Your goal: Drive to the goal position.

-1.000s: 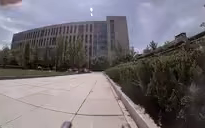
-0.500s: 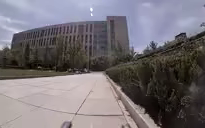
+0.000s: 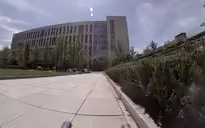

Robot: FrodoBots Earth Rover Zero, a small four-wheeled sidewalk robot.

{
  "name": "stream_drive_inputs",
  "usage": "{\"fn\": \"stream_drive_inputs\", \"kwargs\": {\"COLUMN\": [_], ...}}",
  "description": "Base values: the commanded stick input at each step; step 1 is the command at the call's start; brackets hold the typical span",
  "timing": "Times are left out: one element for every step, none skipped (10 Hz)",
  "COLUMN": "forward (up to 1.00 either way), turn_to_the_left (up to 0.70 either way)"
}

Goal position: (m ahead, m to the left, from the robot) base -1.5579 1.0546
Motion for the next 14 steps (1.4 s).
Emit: {"fn": "stream_drive_inputs", "kwargs": {"forward": [0.00, 0.00, 0.04, 0.04, 0.04, 0.04, 0.04, 0.04, 0.04, 0.02, 0.02, 0.04, 0.03, 0.01], "turn_to_the_left": [0.00, 0.00, 0.00, 0.00, 0.00, 0.00, 0.00, 0.00, 0.00, 0.00, 0.00, 0.00, 0.00, 0.00]}}
